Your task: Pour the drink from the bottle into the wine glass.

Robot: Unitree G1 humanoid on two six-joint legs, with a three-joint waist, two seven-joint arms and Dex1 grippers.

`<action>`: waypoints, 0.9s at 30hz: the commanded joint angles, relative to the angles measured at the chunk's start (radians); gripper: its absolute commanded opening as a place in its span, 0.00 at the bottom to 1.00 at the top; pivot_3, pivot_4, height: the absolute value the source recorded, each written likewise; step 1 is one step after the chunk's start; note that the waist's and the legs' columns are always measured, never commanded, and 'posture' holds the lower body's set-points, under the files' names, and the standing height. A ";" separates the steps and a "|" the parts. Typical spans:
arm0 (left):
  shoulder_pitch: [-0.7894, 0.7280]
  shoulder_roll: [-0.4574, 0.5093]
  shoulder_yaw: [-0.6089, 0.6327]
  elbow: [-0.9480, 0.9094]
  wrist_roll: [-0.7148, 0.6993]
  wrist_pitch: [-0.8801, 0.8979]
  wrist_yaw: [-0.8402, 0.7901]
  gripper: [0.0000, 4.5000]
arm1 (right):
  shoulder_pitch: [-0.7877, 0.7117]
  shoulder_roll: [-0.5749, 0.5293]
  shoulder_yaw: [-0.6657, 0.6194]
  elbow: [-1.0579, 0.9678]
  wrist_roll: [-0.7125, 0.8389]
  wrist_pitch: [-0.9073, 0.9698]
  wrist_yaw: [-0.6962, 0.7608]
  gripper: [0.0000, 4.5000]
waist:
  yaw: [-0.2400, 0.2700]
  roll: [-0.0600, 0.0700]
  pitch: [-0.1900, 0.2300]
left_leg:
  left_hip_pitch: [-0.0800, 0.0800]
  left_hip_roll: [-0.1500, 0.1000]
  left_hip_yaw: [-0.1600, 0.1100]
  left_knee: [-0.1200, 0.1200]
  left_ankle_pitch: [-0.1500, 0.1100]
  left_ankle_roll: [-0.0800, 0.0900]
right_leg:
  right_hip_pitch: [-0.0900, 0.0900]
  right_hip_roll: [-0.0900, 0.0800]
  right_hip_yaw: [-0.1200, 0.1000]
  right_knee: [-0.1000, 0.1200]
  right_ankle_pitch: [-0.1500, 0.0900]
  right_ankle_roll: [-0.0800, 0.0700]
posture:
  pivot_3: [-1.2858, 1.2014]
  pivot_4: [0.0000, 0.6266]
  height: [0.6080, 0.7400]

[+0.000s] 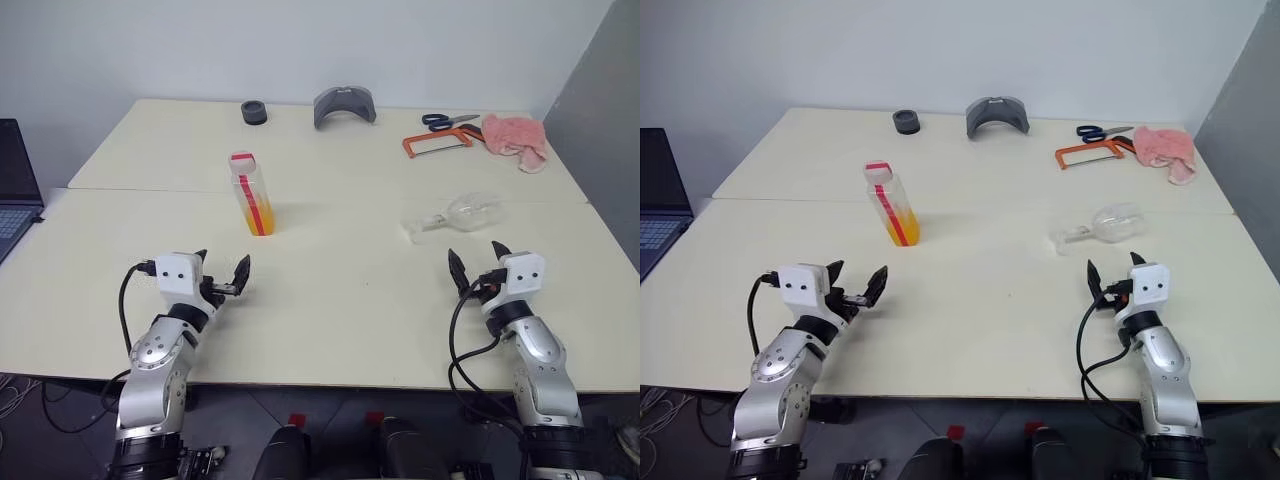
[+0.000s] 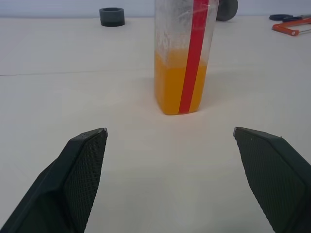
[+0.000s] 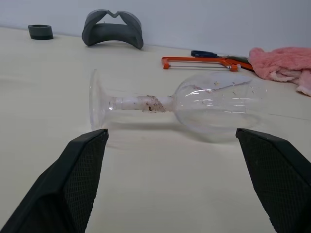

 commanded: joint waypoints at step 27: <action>0.002 0.011 -0.026 -0.056 0.011 -0.135 -0.072 0.99 | -0.005 -0.017 0.005 -0.031 0.000 -0.025 0.017 1.00 | 0.000 0.000 0.000 | 0.000 0.000 0.000 0.000 0.000 0.000 | 0.000 0.000 0.000 0.000 0.000 0.000 | 0.52 0.24 1.00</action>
